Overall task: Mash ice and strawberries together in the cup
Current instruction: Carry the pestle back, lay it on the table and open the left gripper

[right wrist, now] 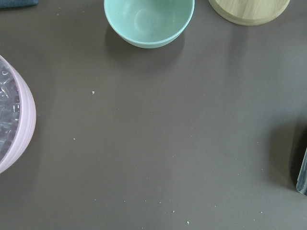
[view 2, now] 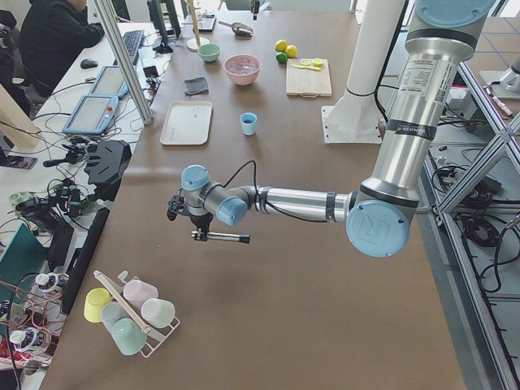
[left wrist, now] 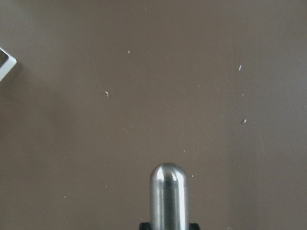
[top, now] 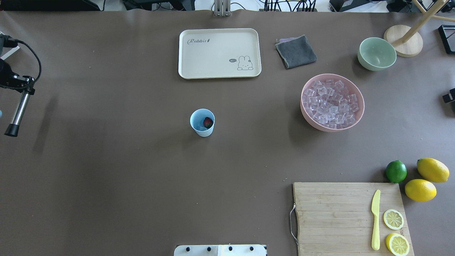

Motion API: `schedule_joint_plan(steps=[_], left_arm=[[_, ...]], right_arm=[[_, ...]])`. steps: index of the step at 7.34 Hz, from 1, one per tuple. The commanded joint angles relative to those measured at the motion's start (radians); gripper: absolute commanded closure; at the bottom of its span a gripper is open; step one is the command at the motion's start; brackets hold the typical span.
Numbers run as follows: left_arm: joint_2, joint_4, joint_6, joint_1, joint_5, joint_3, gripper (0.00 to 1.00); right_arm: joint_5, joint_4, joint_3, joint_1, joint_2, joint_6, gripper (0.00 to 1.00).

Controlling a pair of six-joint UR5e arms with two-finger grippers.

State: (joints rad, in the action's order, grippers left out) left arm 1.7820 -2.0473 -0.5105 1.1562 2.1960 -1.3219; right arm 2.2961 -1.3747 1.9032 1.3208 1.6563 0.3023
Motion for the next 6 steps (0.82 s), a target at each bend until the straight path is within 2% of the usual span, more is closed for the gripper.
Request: schedule_joint_plan(steps=[1, 2, 3, 4, 5, 6], left_arm=[[-0.022, -0.103, -0.003, -0.006, -0.002, 0.073, 0.53], [-0.022, -0.103, -0.003, -0.009, -0.004, 0.058, 0.15], [-0.022, -0.099, -0.002, 0.002, 0.001, 0.043, 0.02], [-0.004, -0.071, 0.000, 0.092, 0.036, 0.017, 0.01], [0.013, 0.028, 0.016, 0.200, 0.162, -0.041, 0.01], [0.014, 0.145, 0.106, 0.297, 0.185, -0.118, 0.01]], right_arm=[[-0.003, -0.001, 0.001, 0.000, -0.010, 0.001, 0.01], [-0.003, -0.001, 0.001, 0.001, -0.009, 0.000, 0.01], [-0.003, -0.001, 0.001, 0.000, -0.003, -0.002, 0.01], [-0.001, -0.001, 0.002, 0.001, 0.000, -0.002, 0.01], [-0.001, -0.003, 0.001, 0.002, 0.002, -0.002, 0.01], [0.000, -0.010, -0.004, 0.002, 0.007, -0.002, 0.01]])
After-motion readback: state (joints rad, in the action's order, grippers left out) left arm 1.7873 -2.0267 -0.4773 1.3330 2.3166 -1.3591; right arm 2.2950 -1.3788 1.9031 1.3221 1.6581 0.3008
